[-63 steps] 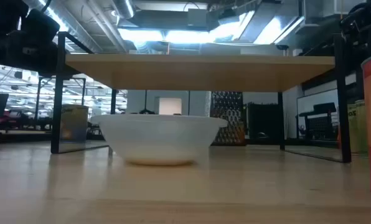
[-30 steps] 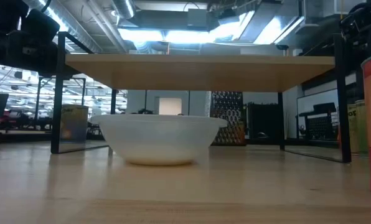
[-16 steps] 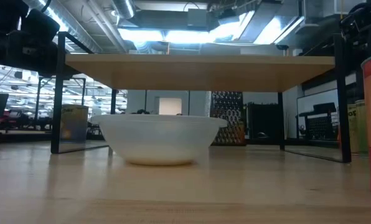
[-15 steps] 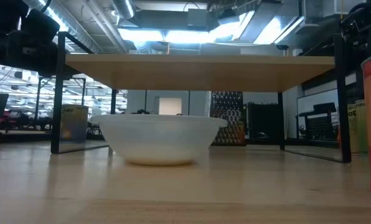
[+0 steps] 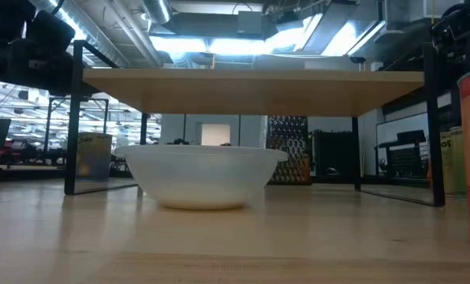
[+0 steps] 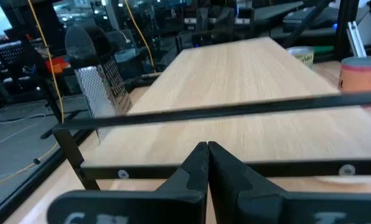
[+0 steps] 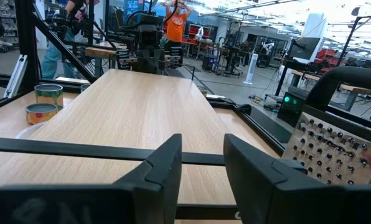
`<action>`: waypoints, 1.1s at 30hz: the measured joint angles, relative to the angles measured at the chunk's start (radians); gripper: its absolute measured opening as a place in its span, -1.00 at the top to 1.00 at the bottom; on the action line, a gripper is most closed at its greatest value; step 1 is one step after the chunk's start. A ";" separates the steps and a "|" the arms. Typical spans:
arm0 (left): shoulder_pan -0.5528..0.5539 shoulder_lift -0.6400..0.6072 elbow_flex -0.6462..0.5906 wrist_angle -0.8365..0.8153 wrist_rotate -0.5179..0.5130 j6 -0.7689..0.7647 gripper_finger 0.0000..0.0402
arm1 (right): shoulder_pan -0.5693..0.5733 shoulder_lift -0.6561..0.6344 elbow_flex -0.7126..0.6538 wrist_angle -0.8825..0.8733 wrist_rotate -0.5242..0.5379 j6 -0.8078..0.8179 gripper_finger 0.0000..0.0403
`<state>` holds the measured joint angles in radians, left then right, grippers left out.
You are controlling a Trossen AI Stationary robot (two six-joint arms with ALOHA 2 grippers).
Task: Pick and place cans onto a shelf
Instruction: Put the large canned peaches on the shelf
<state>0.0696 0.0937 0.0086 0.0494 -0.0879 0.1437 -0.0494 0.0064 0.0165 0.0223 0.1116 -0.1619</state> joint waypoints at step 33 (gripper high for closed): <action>0.000 -0.002 0.043 0.413 -0.163 -0.059 0.50 | 0.000 0.000 0.000 0.000 0.000 0.000 0.38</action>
<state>0.0696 0.0914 0.0517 0.4625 -0.2505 0.0852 -0.0494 0.0063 0.0163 0.0227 0.1116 -0.1619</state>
